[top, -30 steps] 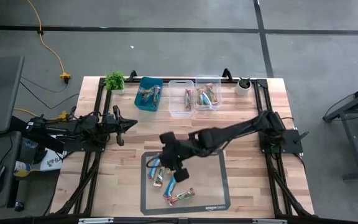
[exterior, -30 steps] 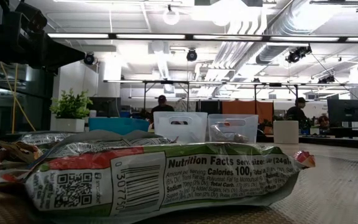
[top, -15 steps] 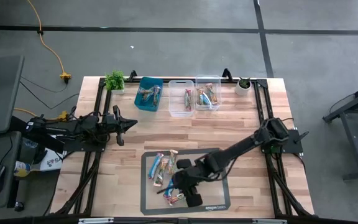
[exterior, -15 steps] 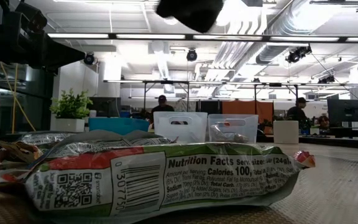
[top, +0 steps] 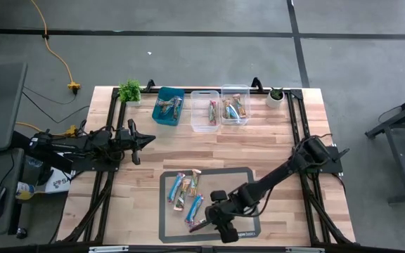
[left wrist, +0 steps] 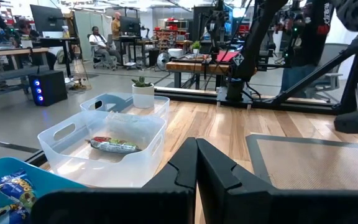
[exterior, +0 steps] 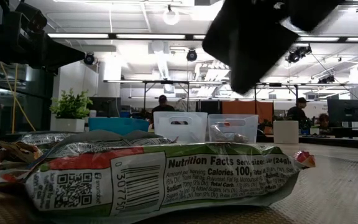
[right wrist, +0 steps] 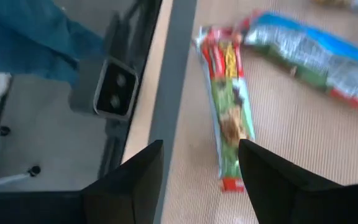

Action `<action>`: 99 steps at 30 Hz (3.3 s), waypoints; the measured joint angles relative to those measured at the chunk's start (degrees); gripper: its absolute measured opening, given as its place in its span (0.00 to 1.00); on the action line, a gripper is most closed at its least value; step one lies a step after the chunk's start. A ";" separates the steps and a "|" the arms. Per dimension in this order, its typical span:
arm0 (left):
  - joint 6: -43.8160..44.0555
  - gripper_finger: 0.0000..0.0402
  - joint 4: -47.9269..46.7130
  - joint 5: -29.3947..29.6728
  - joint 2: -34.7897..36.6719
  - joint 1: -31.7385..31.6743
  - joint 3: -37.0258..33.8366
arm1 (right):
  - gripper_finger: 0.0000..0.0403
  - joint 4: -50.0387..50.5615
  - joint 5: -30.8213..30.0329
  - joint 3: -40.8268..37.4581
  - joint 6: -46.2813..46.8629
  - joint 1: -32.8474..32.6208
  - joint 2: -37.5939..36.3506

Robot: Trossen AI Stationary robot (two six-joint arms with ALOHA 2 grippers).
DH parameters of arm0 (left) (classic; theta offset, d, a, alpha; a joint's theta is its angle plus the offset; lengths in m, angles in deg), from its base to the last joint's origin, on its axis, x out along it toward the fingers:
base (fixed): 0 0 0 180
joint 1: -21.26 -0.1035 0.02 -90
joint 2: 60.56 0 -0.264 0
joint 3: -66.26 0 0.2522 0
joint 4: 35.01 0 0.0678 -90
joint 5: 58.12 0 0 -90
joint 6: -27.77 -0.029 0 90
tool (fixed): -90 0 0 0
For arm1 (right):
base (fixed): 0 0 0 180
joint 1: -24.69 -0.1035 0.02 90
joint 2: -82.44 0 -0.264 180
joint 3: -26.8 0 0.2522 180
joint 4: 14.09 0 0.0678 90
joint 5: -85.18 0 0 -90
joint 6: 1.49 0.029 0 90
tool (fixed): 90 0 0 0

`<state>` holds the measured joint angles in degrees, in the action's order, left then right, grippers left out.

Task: Pick and place Granola Bars by type
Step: Put the bottom right red granola bar into the left transparent bin

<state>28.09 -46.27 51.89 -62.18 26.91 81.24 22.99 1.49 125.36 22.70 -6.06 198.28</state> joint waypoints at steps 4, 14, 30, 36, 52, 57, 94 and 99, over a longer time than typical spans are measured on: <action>-0.01 0.00 0.00 0.00 0.00 0.00 -0.01 | 0.48 -1.69 -1.14 -1.79 0.01 -0.25 0.03; 0.00 0.00 0.00 0.00 0.00 0.00 0.00 | 0.48 -10.05 -3.52 -7.37 -0.30 0.46 0.03; -0.01 0.00 0.01 0.00 0.00 0.00 0.00 | 0.48 -19.74 -4.29 -13.03 -0.57 0.46 1.20; 0.00 0.00 0.00 -0.02 0.02 0.00 0.01 | 0.48 -22.19 -4.28 -13.01 -1.09 0.46 3.22; 0.00 0.00 0.00 -0.01 0.01 0.00 0.00 | 0.47 -22.43 -12.72 -12.77 -3.92 -2.17 5.22; -0.01 0.00 0.00 -0.01 0.01 0.00 0.00 | 0.42 -22.17 -15.66 -12.86 -3.91 -3.57 5.32; -0.01 0.00 0.00 0.00 0.00 0.00 0.00 | 0.19 -26.95 -19.89 -4.62 -5.21 -6.22 5.69; -0.02 0.00 0.00 0.00 0.00 0.00 0.01 | 0.19 -23.64 -25.67 1.53 -10.46 -4.94 5.65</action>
<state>28.06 -46.27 51.89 -62.19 26.91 81.26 -0.65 -24.17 126.89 12.23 -10.99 203.94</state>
